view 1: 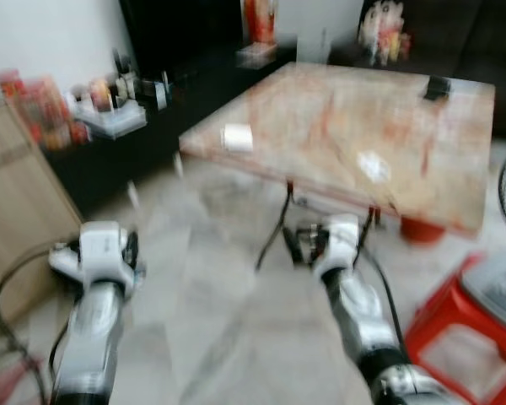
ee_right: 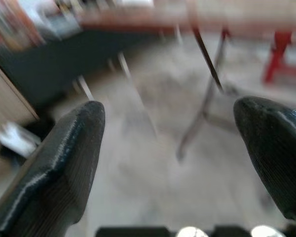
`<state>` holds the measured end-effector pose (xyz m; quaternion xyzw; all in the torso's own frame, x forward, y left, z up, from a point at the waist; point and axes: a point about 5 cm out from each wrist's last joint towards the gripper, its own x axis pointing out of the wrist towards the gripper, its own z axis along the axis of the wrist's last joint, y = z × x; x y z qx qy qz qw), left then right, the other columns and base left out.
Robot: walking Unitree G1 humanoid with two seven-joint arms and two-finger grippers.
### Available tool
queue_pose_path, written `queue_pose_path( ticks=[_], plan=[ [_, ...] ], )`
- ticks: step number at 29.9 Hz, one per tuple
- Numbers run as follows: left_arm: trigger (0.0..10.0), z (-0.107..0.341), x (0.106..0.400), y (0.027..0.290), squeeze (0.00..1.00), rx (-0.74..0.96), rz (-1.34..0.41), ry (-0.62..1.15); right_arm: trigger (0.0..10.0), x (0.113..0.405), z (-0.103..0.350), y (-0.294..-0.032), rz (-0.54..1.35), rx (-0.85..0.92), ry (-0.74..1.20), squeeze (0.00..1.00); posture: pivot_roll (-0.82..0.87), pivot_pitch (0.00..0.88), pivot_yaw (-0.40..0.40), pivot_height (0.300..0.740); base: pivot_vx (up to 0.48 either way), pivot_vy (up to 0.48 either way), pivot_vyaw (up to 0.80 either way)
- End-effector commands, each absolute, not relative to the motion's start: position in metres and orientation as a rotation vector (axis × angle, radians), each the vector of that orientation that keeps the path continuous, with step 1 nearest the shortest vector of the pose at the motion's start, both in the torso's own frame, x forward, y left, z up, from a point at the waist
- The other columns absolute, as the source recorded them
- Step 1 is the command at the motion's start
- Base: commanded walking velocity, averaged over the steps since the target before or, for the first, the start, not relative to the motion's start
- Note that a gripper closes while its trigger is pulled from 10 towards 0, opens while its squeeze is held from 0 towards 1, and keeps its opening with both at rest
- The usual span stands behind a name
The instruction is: Picking trash to rubbish bin
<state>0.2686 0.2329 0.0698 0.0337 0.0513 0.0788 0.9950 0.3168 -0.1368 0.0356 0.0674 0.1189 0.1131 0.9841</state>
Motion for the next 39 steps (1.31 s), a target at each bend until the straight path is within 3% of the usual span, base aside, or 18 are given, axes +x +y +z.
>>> queue_pose_path(
  ticks=[1,7,10,16,27,35,39],
  plan=[
    [10.0,0.045,0.255,0.240,0.00,0.056,0.176,0.196,10.0,0.306,0.019,-0.141,0.205,0.140,0.324,0.00,0.07,0.038,0.033,0.740,0.000,0.000,0.00],
    [10.0,-0.004,0.224,0.244,0.00,0.017,0.216,0.410,10.0,0.281,-0.012,-0.156,0.144,0.132,0.478,0.00,0.06,0.043,0.023,0.740,0.000,0.000,0.00],
    [10.0,-0.041,0.201,0.246,0.00,0.017,0.252,0.611,10.0,0.259,-0.034,-0.164,0.110,0.117,0.600,0.00,0.06,0.042,0.015,0.740,0.000,0.000,0.00],
    [10.0,-0.070,0.175,0.243,0.00,0.001,0.287,0.819,10.0,0.230,-0.057,-0.169,0.074,0.080,0.752,0.00,0.05,0.038,0.008,0.740,0.000,0.000,0.40],
    [10.0,-0.083,0.156,0.240,0.00,0.007,0.325,0.915,10.0,0.191,-0.080,-0.178,-0.010,0.081,0.896,0.00,0.05,0.040,0.008,0.740,0.000,0.000,0.79],
    [10.0,-0.084,0.156,0.236,0.00,0.030,0.293,0.925,10.0,0.191,-0.080,-0.181,-0.021,0.081,0.901,0.00,0.05,0.040,0.008,0.740,0.000,0.000,0.77],
    [10.0,-0.084,0.158,0.235,0.00,0.036,0.286,0.924,10.0,0.197,-0.077,-0.176,-0.012,0.106,0.884,0.00,0.05,0.040,0.009,0.740,0.190,0.000,0.00]
  ],
)
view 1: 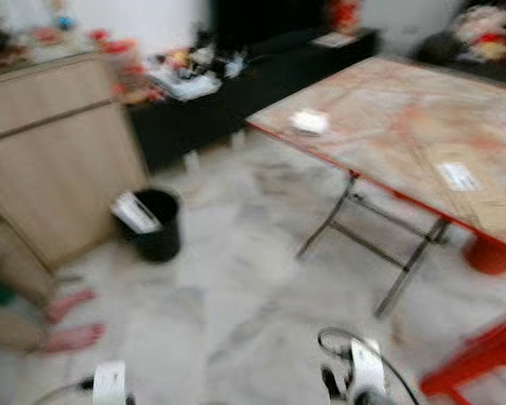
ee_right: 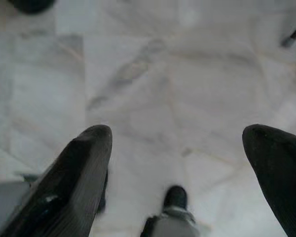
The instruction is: Picking trash to rubbish bin
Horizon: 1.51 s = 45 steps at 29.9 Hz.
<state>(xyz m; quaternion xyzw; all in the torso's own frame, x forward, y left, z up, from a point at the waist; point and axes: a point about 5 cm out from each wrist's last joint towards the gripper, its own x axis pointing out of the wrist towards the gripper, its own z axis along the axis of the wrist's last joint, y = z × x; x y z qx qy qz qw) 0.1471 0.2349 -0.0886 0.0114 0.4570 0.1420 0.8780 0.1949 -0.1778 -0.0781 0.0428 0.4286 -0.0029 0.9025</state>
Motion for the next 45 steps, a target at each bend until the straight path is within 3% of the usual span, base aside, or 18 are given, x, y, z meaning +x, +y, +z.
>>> queue_pose_path(
  ticks=[1,28,36,45],
  plan=[
    [10.0,-0.084,0.159,0.235,0.00,0.037,0.285,0.924,10.0,0.198,-0.077,-0.175,-0.008,0.110,0.879,0.00,0.05,0.040,0.009,0.740,0.262,0.000,0.00],
    [10.0,-0.084,0.155,0.242,0.00,0.073,0.296,0.935,10.0,0.195,-0.078,-0.175,0.012,0.076,0.893,0.00,0.05,0.021,0.008,0.740,0.271,0.000,0.00],
    [10.0,-0.084,0.153,0.244,0.00,0.081,0.298,0.941,10.0,0.196,-0.078,-0.174,0.010,0.073,0.891,0.00,0.05,0.002,0.016,0.740,0.287,0.000,0.69],
    [10.0,-0.083,0.156,0.244,0.00,0.084,0.294,0.934,10.0,0.193,-0.080,-0.173,0.005,0.084,0.904,0.00,0.05,0.000,0.018,0.740,0.290,0.000,0.00]
  ],
)
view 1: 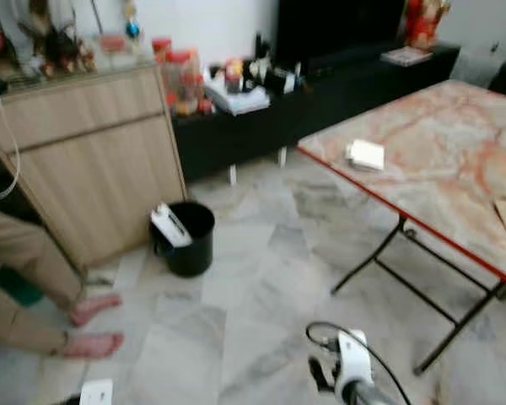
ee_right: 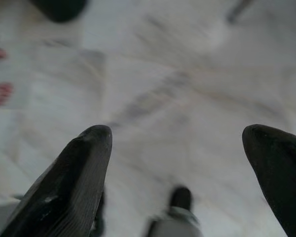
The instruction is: Picking trash to rubbish bin
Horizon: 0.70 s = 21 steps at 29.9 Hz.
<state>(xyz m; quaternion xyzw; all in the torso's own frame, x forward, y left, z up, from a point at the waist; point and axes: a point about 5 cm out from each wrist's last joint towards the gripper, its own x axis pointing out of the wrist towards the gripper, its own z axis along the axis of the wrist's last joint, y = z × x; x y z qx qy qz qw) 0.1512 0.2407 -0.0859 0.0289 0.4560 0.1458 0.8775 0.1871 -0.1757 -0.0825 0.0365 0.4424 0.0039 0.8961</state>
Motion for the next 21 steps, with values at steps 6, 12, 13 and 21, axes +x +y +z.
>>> queue_pose_path(
  ticks=[6,12,13,21],
  plan=[
    [10.0,-0.0826,0.1563,0.2443,0.00,0.088,0.299,0.932,10.0,0.1936,-0.0794,-0.1730,0.012,0.078,0.899,0.00,0.05,0.000,0.015,0.740,0.299,0.000,0.00],
    [10.0,-0.0830,0.1566,0.2429,0.00,0.100,0.290,0.936,10.0,0.1976,-0.0771,-0.1739,0.021,0.030,0.880,0.00,0.06,0.000,0.014,0.740,0.325,0.000,0.36],
    [10.0,-0.0829,0.1561,0.2437,0.00,0.101,0.291,0.937,10.0,0.1979,-0.0769,-0.1737,0.022,0.029,0.879,0.00,0.06,0.000,0.014,0.740,0.326,0.000,0.80],
    [10.0,-0.0829,0.1530,0.2485,0.00,0.106,0.305,0.944,10.0,0.1986,-0.0770,-0.1692,0.022,0.072,0.881,0.00,0.06,0.000,0.011,0.740,0.326,0.000,0.18]
  ],
)
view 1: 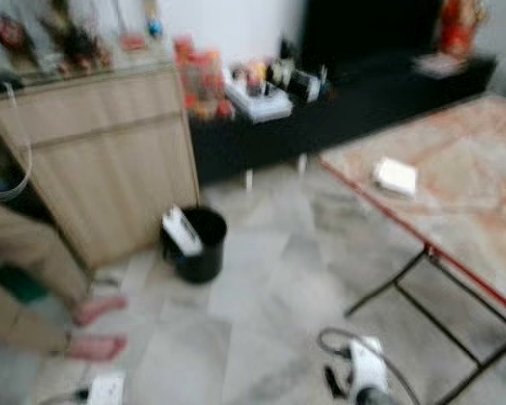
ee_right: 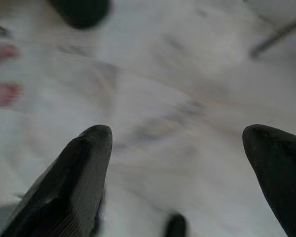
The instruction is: Picking trash to rubbish bin
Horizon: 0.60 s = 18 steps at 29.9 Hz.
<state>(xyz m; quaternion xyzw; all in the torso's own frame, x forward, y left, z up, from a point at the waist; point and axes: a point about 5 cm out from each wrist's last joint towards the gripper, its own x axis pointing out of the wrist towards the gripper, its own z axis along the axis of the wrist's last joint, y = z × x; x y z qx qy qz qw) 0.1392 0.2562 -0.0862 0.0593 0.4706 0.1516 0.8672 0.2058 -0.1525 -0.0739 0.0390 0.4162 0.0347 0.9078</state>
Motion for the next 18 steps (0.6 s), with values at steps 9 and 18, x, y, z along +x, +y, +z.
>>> queue_pose_path(
  ticks=[9,18],
  plan=[
    [10.0,-0.0816,0.1590,0.2447,0.00,0.101,0.300,0.932,10.0,0.1997,-0.0766,-0.1688,0.016,0.088,0.881,0.00,0.06,0.018,0.009,0.740,0.325,0.000,0.00],
    [10.0,-0.0807,0.1603,0.2459,0.00,0.114,0.291,0.931,10.0,0.1992,-0.0770,-0.1665,0.016,0.092,0.881,0.00,0.07,0.033,0.018,0.740,0.323,0.000,0.00]
  ],
)
